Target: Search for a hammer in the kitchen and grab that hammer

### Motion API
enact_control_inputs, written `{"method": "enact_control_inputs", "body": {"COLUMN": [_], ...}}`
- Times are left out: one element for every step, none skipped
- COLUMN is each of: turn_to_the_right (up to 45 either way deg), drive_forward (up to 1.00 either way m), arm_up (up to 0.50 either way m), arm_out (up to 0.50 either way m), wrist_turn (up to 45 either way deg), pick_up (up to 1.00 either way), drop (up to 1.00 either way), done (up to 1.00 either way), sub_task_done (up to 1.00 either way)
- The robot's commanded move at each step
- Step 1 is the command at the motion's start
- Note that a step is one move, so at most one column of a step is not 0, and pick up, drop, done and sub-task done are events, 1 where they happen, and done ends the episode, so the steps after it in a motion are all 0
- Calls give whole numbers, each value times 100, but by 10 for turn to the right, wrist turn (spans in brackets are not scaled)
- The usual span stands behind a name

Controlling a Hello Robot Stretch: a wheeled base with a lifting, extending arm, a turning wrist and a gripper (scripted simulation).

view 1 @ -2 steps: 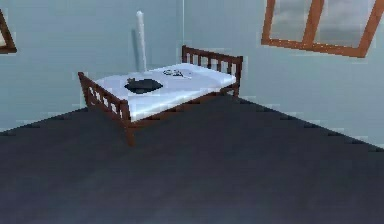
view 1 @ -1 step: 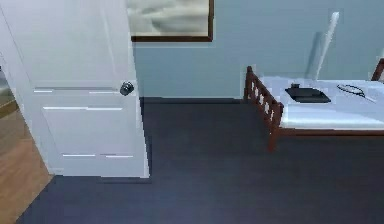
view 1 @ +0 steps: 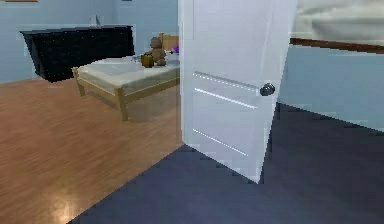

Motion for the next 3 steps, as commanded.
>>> {"method": "enact_control_inputs", "body": {"turn_to_the_right": [0,-420,0], "drive_forward": [40,0,100], "arm_up": [0,0,0], "arm_out": [0,0,0], "wrist_turn": [0,0,0], "pick_up": [0,0,0], "drop": [0,0,0], "done": [0,0,0], "sub_task_done": [0,0,0]}}
